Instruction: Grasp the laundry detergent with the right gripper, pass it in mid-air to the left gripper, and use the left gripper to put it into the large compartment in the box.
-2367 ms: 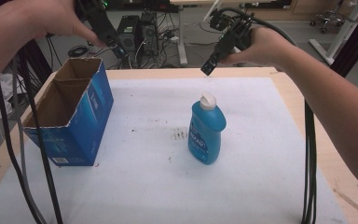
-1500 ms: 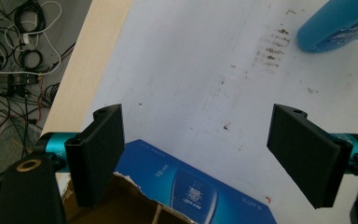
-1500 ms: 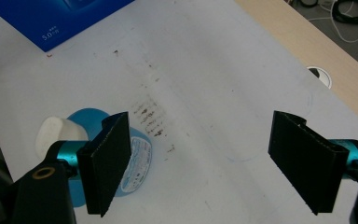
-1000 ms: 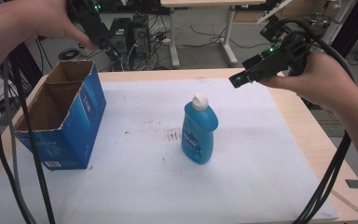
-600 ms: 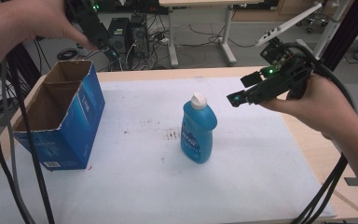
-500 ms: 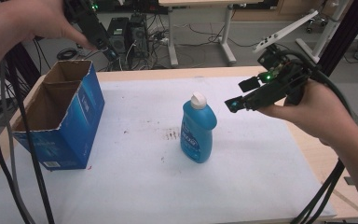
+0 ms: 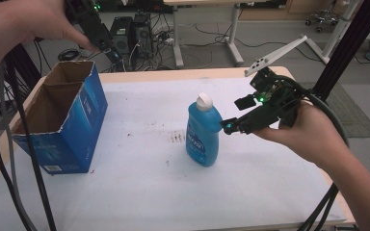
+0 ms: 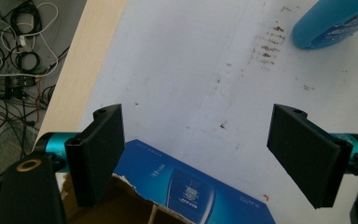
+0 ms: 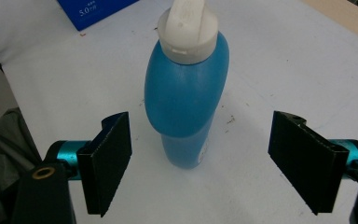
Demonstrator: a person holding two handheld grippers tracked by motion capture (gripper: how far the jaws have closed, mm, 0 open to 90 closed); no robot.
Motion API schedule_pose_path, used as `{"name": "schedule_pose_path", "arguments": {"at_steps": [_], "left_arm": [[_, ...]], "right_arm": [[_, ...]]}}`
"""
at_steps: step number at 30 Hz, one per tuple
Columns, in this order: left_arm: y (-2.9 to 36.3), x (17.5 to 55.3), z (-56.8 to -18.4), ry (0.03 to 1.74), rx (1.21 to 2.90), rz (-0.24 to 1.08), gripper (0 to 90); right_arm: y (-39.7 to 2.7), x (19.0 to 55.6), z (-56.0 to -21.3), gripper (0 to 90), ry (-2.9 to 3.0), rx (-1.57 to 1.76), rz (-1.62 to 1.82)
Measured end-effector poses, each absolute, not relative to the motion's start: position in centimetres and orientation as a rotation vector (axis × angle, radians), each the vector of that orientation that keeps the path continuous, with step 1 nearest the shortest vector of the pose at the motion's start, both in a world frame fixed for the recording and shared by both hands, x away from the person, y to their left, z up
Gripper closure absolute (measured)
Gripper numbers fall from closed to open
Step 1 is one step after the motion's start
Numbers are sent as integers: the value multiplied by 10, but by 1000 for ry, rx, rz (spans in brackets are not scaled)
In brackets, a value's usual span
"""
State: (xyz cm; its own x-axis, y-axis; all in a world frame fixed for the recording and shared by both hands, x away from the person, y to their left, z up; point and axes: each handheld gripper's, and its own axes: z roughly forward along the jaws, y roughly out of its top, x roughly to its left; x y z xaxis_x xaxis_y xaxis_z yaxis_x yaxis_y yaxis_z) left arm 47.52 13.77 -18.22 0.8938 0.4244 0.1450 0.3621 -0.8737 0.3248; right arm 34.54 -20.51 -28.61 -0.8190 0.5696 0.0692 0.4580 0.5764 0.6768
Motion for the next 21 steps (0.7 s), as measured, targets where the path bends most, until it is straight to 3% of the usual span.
{"name": "schedule_pose_path", "arguments": {"at_steps": [21], "left_arm": [[136, 475, -183, 589, 2775, 302, 191]], "right_arm": [[-175, 343, -321, 209, 2659, 915, 1021]]}}
